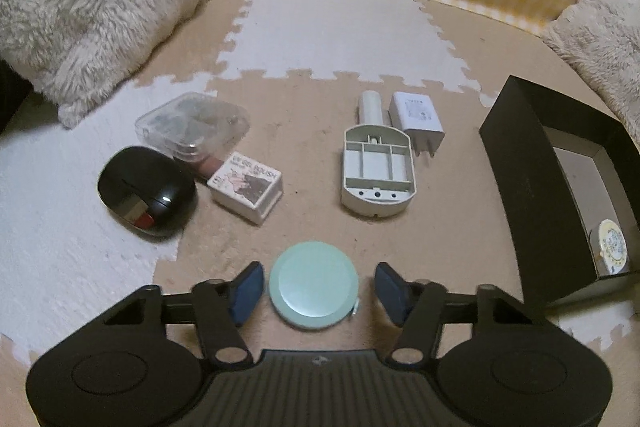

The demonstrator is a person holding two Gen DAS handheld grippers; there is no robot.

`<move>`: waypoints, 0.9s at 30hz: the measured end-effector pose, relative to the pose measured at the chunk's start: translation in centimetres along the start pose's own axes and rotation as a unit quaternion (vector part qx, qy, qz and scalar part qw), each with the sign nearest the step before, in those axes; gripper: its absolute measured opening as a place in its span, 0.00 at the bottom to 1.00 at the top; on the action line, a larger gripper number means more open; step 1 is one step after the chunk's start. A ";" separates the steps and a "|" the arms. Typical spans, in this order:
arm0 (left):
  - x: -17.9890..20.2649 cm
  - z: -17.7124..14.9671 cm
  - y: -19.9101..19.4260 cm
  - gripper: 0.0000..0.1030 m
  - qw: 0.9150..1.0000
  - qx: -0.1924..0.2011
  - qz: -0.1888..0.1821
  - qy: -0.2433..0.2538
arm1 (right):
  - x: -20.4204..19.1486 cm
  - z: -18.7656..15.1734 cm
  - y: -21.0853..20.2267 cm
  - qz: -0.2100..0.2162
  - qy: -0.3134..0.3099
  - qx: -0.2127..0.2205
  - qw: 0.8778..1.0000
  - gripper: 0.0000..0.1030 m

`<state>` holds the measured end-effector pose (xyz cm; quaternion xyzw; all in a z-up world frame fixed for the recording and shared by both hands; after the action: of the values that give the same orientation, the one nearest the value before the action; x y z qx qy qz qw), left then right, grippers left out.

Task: Organize rigid objects
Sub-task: 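Move the left gripper back to the mint-green compact and grasp it, then carry the green compact with the left gripper into the box and release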

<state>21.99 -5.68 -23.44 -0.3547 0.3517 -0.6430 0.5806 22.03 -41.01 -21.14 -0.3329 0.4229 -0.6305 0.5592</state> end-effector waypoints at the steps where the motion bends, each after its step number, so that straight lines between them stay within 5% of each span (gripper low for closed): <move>1: 0.0 0.0 0.1 0.53 1.000 -0.001 0.001 0.000 | 0.0 0.0 0.0 0.000 0.000 0.000 1.000 0.02; 14: 0.5 1.0 -0.9 0.49 1.000 0.021 -0.005 -0.007 | 0.0 0.0 0.0 0.000 0.000 0.000 1.000 0.02; 21: 4.4 4.1 -5.1 0.49 0.994 0.096 -0.054 0.019 | 0.0 0.0 0.0 0.001 0.000 0.000 1.000 0.02; 27: 10.2 4.2 -7.1 0.49 0.984 0.114 -0.113 0.072 | 0.0 0.0 0.0 0.001 0.000 0.000 1.000 0.02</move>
<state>21.33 -15.42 -14.70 -0.2761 0.2744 -0.7643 0.5141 22.02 -41.06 -21.15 -0.3327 0.4229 -0.6300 0.5600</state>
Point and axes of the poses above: each gripper's, at about its wrist camera, not at the fingertips, and y roughly the way its jaws point, x to its right, z to its top, the point moved 9 cm from there along y, roughly the way its jaws point, and after that the axes turned 1 degree about -x, right-handed, at the moved point
